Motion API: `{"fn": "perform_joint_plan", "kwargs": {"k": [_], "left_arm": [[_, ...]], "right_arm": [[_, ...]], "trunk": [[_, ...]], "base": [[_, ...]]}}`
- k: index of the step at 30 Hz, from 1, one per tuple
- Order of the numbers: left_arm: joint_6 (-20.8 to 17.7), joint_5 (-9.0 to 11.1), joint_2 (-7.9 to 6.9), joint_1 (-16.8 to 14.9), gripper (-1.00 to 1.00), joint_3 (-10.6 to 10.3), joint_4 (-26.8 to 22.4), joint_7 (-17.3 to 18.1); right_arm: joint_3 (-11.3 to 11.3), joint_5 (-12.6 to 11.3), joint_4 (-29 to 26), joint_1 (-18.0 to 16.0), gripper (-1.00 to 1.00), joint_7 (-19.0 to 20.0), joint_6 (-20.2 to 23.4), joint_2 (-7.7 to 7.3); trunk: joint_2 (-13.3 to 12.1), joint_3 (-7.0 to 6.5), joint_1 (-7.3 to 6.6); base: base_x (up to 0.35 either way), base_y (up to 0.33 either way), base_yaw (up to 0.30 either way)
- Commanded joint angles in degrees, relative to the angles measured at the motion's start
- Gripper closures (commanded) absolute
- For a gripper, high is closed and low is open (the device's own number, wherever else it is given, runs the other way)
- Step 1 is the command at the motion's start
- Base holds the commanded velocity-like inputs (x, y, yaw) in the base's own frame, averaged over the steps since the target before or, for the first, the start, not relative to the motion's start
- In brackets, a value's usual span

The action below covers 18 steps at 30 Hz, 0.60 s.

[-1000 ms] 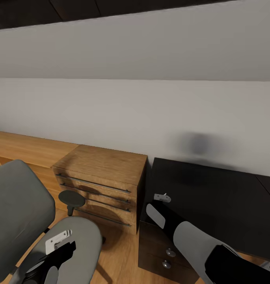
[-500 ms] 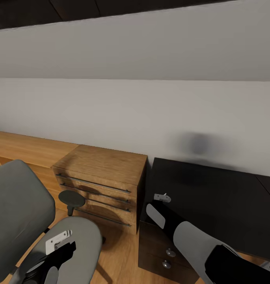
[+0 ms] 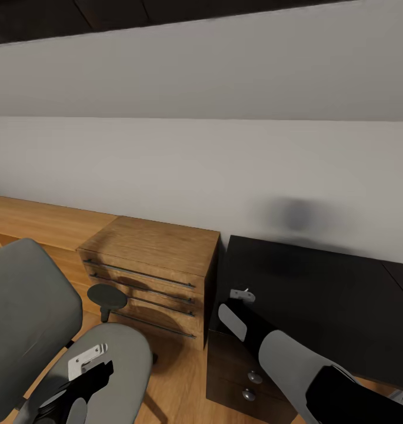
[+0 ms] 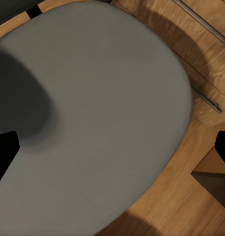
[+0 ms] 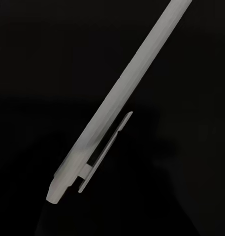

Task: In the bedroom, organize the workspace by keeping the computer under the desk, ensuring the monitor is on the desk, placing the keyboard on the desk next to the monitor, placing the mouse on the desk next to the keyboard, moving the folder from the swivel chair onto the desk next to the mouse, stacking the notebook on top of the folder with the pen on top of the notebook, and positioning the swivel chair next to the desk.

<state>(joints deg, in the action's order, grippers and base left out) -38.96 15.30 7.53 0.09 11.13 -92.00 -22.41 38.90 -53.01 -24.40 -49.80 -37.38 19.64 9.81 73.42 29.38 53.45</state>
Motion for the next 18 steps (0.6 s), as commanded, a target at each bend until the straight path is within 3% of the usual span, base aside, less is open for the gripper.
{"fn": "perform_joint_plan", "kwargs": {"k": [1,7,18], "left_arm": [[-0.1,0.6,0.03,0.0,-1.0,0.0,-0.1,-0.4],[-0.1,0.6,0.06,0.0,-1.0,0.0,0.2,-0.4],[-0.1,0.5,0.05,0.0,-1.0,0.0,0.4,-0.4]], "right_arm": [[-0.1,-0.6,0.6,0.0,1.0,-0.4,0.8,-0.06],[-3.2,-0.6,0.6,0.0,1.0,-0.4,1.1,-0.07],[-4.0,-0.6,0.6,0.0,1.0,-0.4,1.2,-0.08]], "trunk": [[0.0,0.06,0.01],[0.0,0.06,0.01],[0.0,0.06,0.01]], "base": [[0.0,0.0,0.0],[0.0,0.0,0.0],[0.0,0.0,0.0]]}}
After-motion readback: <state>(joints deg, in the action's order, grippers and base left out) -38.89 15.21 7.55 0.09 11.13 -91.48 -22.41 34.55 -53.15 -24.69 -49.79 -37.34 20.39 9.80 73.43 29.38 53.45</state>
